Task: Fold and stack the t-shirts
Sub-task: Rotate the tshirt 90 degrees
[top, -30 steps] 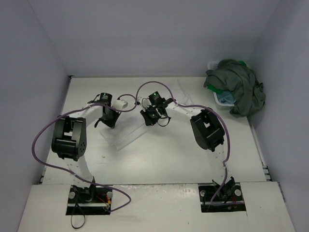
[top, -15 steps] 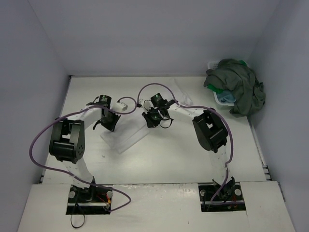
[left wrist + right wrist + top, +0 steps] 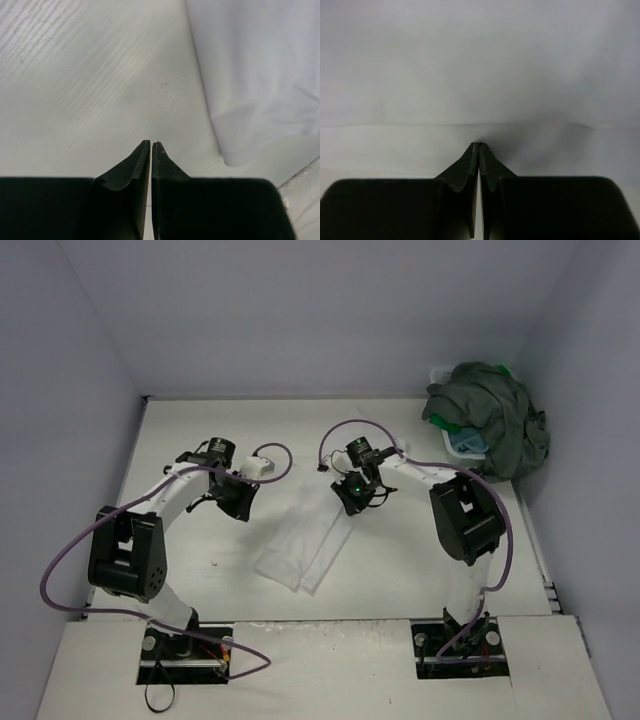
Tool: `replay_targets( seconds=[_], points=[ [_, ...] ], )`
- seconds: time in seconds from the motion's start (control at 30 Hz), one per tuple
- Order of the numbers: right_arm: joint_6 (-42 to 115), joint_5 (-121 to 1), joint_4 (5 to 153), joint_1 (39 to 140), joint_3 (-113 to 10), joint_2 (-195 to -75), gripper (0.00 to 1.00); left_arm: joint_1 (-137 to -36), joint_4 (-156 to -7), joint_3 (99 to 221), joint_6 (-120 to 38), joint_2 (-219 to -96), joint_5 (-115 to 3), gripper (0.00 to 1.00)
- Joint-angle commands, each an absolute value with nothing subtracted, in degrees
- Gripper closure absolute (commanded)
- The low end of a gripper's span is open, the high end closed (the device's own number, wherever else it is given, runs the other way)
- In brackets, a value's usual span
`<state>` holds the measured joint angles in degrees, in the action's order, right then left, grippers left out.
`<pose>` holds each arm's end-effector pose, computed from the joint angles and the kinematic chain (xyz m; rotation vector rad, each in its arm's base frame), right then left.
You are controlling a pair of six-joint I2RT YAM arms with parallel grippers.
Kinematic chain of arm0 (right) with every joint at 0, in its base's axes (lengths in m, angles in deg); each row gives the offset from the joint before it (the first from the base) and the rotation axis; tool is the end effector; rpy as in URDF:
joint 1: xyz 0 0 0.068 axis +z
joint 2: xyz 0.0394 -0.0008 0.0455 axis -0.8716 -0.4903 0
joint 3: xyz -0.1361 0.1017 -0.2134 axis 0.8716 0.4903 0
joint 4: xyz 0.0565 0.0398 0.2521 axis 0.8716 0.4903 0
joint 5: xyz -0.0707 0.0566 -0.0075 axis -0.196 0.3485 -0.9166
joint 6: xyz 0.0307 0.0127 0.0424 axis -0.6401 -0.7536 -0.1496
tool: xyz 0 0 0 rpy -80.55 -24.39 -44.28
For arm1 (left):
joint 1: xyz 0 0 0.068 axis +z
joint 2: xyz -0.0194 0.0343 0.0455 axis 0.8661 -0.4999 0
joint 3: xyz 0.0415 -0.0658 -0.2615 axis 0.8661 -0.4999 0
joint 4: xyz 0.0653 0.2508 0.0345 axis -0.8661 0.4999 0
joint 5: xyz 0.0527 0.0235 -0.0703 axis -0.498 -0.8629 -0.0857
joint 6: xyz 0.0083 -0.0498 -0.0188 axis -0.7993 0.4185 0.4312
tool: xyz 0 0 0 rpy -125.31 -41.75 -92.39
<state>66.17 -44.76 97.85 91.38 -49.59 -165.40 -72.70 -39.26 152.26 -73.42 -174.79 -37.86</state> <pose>0.3403 0.2188 0.1660 -1.2840 2.1995 0.5734 0.3043 -0.0848 0.2149 0.8777 2.5310 -0.5941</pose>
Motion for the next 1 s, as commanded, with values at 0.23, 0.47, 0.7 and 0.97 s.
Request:
replay_targets(
  seconds=[0.23, 0.47, 0.7, 0.97],
  points=[
    [70.6, -46.6, 101.8, 82.9, -46.3, -157.4, 0.99, -76.0, -34.9, 155.6, -71.0, -168.6, -35.8, 0.98],
    [67.5, -46.2, 101.9, 80.6, -51.9, -153.7, 0.9, -76.0, -36.0, 155.0, -70.6, -168.5, -37.1, 0.98],
    [65.4, -48.2, 99.1, 75.8, -64.0, -158.2, 1.0, -76.0, -38.4, 154.4, -69.5, -167.2, -39.3, 0.98],
    [62.5, -49.9, 97.2, 73.4, -79.7, -177.6, 1.0, -76.0, -39.9, 154.6, -68.4, -168.0, -39.7, 0.98]
  ],
)
